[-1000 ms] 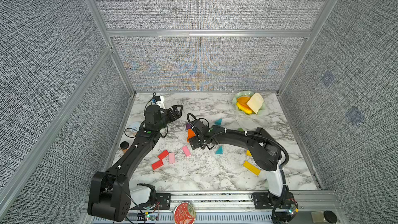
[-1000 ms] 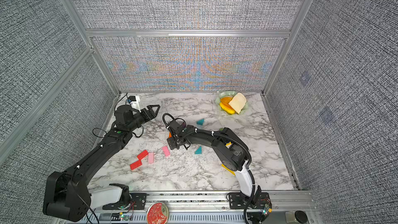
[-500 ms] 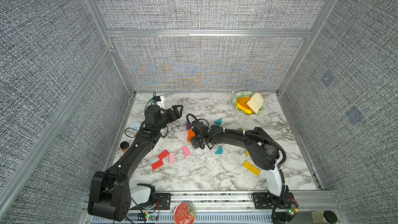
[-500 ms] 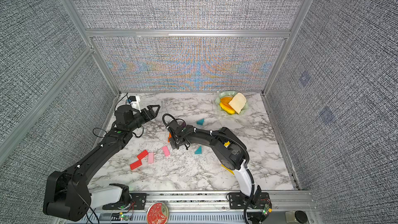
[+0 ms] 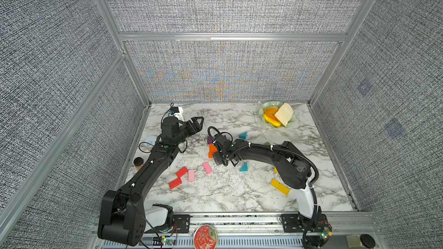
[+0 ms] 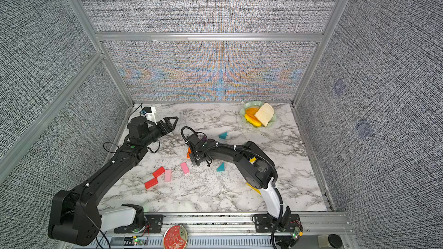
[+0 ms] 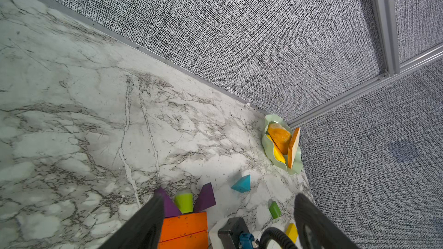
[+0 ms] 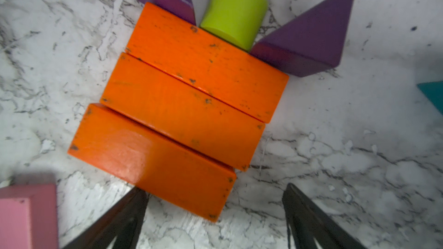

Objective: Assemble a carrot with building blocks
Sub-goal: Assemble the building block at the center of the board.

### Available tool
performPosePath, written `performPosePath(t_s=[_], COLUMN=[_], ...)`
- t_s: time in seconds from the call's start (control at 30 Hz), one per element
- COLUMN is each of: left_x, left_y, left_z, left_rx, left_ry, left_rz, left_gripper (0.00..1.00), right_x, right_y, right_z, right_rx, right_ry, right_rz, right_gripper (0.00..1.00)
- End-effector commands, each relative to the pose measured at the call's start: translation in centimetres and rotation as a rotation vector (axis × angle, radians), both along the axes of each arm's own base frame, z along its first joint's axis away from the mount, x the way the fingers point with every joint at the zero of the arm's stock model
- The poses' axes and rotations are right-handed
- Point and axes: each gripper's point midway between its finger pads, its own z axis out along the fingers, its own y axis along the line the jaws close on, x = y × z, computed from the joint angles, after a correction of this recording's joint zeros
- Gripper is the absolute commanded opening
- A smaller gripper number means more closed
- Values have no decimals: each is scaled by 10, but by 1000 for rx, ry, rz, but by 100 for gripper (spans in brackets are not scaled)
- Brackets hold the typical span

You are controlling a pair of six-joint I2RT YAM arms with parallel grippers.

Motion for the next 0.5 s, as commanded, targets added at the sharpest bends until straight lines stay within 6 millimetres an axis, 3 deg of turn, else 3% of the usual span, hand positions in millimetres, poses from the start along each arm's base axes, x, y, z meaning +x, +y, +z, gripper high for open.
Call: performPosePath(t_s=[0.0, 0.27, 0.47], left_x=[2, 2, 1], left_y=[-1, -1, 1], left_z=[4, 3, 7], left_rx=[-3, -2, 2], left_ry=[-15, -13, -22], left_rz=[-5, -5, 6], left_gripper=[86, 86, 86], right_x=[-2, -3, -9], right_y=[-5, -6, 14], right_z=[3, 12, 34], right_rx=[-15, -15, 13], right_ry=[-2, -23, -93], right_rz=[1, -1, 9], right_gripper=[91, 91, 97])
